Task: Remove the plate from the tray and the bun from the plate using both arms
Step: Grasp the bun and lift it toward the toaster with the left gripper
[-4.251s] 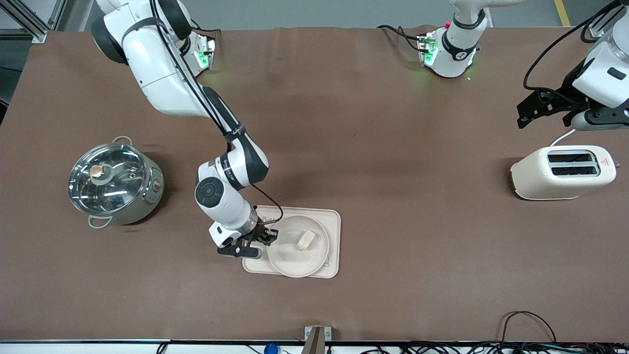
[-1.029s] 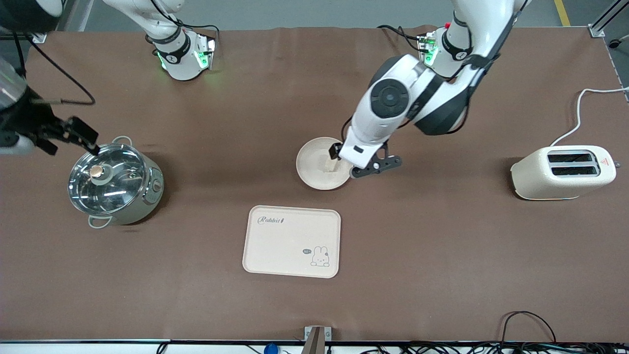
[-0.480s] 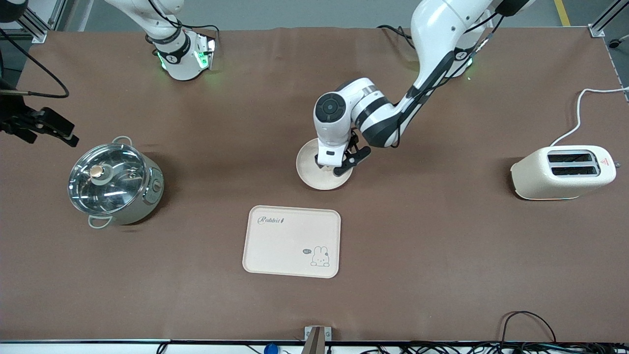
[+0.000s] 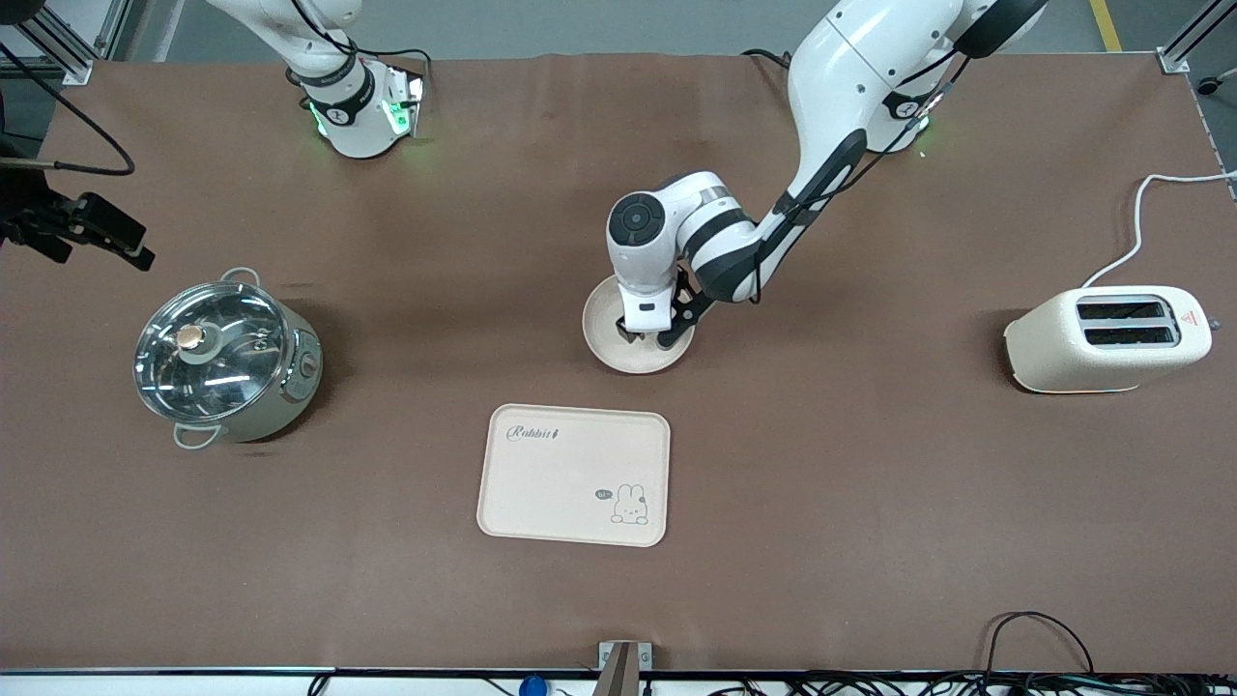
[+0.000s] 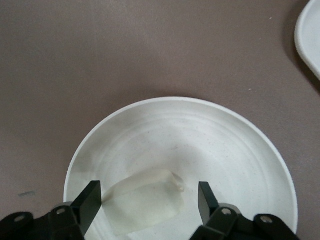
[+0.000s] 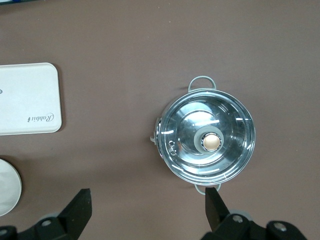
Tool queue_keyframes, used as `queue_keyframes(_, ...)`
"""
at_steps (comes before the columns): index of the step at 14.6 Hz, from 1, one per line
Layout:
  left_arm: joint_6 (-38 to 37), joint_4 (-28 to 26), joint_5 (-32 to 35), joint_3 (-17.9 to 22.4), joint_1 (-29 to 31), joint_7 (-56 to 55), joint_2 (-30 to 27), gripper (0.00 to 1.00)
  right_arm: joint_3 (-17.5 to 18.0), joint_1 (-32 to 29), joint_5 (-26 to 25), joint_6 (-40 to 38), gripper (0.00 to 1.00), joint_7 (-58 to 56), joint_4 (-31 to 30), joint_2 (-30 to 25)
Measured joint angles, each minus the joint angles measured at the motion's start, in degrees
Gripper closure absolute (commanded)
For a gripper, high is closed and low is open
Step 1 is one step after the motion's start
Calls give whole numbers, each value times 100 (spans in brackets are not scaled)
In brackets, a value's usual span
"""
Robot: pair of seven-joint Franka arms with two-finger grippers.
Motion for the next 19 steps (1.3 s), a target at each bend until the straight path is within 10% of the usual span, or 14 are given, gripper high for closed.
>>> queue_keyframes(10,250,-174,1,-1,-3,-76,120,83,-9,-14,16,176,0,-5,-110,-66)
queue_keyframes(19,-580,228,15,18,400,504,-487,80,71,81,33,202,0,-29,-118,-62)
